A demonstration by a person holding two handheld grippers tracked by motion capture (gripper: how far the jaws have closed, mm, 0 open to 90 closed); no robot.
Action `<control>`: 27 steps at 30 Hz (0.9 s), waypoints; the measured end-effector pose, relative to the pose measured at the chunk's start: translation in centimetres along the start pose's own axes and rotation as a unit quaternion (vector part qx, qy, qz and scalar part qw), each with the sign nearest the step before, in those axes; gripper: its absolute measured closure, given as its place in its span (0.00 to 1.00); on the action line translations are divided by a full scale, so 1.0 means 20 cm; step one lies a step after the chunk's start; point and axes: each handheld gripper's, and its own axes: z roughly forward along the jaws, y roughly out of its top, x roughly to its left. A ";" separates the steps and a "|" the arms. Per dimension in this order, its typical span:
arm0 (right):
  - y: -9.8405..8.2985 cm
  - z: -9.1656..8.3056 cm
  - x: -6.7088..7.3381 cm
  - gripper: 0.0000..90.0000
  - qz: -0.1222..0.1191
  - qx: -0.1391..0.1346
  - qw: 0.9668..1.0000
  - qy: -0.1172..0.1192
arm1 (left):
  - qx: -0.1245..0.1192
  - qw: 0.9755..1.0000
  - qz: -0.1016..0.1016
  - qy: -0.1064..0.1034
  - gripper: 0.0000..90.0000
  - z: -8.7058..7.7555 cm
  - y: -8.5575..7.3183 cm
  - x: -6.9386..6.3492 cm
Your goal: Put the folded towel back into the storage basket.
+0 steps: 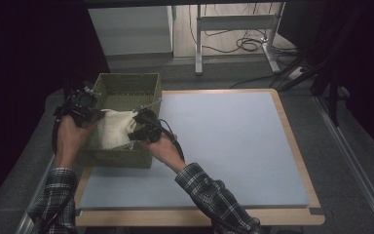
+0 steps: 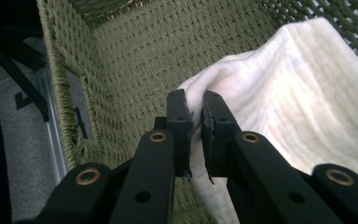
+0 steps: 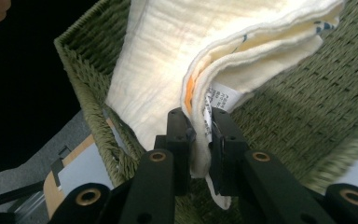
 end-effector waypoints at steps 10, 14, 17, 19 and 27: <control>-0.01 0.06 0.01 0.87 0.021 0.027 0.999 -0.025 | 0.003 1.000 0.011 -0.015 0.91 0.13 0.01 -0.05; -0.01 0.07 -0.01 0.83 0.026 0.028 0.999 -0.025 | 0.006 1.000 0.013 -0.014 0.87 0.16 0.01 -0.07; -0.01 0.06 0.00 0.74 0.020 0.030 0.999 -0.019 | -0.003 1.000 0.004 -0.016 0.73 0.17 0.01 -0.07; 0.00 0.04 0.01 0.71 0.015 0.022 0.999 -0.025 | -0.005 1.000 0.002 -0.018 0.67 0.17 0.01 -0.08; 0.02 -0.04 -0.03 0.64 0.014 0.011 1.000 -0.022 | 0.002 1.000 0.000 -0.031 0.56 0.19 0.01 -0.09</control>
